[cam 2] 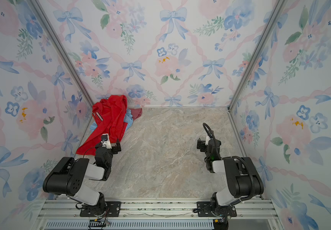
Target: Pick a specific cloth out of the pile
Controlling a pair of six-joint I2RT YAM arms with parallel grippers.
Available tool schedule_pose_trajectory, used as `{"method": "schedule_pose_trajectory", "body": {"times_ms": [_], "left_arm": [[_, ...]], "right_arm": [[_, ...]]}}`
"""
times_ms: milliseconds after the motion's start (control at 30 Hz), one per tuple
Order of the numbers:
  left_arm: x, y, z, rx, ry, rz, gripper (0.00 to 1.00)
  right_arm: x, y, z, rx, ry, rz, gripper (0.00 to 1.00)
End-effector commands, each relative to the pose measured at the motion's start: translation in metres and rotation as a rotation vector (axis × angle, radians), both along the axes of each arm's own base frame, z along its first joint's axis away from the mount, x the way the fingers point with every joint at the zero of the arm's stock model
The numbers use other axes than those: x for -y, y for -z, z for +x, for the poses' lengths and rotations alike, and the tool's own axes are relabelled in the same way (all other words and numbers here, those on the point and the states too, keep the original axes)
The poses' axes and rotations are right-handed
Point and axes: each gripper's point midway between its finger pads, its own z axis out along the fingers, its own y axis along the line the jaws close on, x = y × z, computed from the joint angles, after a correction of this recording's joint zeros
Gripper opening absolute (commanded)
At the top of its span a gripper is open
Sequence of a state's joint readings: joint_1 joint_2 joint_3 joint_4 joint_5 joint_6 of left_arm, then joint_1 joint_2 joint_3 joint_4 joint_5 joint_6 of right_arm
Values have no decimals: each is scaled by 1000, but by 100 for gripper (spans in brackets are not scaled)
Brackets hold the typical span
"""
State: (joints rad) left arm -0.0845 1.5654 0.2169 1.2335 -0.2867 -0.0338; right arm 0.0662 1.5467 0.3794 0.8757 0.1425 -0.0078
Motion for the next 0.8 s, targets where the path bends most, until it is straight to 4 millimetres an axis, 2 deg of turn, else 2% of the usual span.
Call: {"method": "schedule_pose_trajectory", "body": {"times_ms": [0,367,467,567,667,767], "left_arm": [[0,-5,3,22,6,-1,98],[1,-3,5,17,52,-30,98],[19,-1,10,-7,161,-9,98],[18,-2,8,-3,157,-7,98],[9,-23,1,43,67,13,98],[17,-59,-7,89,20,66,98]], "right_arm": [[4,-12,7,39,19,11,97],[3,-12,7,39,19,9,97],[3,-12,7,39,19,9,97],[8,-14,5,54,45,8,97],[15,-35,-9,126,96,3,97],[3,-77,-24,161,103,-58,97]]}}
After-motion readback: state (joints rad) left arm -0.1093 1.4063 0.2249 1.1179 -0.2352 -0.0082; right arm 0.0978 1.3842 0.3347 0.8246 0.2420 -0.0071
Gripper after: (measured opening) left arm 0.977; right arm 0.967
